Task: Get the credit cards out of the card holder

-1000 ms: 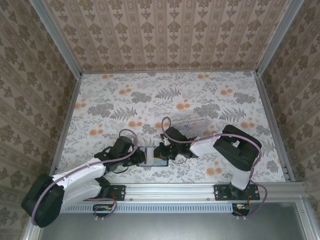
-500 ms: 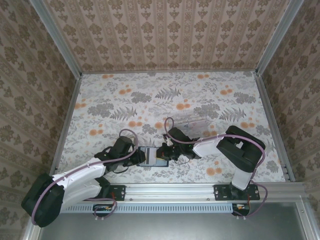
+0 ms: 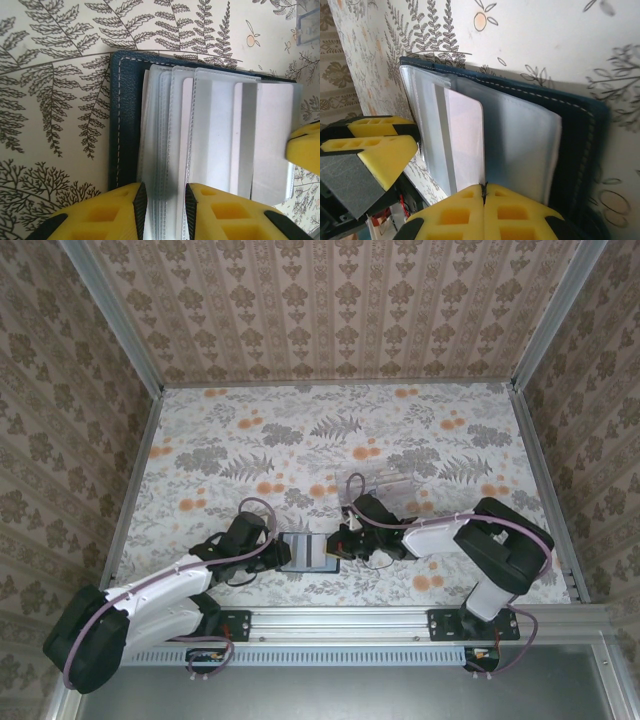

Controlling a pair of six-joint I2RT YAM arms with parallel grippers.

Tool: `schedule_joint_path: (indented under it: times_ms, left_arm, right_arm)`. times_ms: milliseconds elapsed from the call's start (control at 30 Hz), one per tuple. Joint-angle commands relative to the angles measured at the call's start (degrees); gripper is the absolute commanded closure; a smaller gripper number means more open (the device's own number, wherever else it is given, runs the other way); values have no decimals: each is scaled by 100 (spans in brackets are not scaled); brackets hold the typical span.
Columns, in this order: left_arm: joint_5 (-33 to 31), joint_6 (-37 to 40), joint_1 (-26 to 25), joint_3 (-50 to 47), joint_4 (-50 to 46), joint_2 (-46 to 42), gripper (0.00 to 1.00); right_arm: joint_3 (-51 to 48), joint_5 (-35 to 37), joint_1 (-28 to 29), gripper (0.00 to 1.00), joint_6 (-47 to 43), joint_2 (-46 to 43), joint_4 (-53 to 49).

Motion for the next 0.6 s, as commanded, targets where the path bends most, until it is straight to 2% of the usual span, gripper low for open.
schedule_joint_path:
  times_ms: [0,333,567]
  left_arm:
    - [-158,21,-19,85,-352,48,70]
    - [-176,65,-18,159,-440,26,70]
    - [-215,126,-9,295,-591,-117,68]
  right_arm:
    - [-104,-98,-124,98,-306,-363,-413]
    - [-434,-210,-564,98,-830,-1524,-1345]
    - [95,122,-875,100,-1866,-2808,-3146]
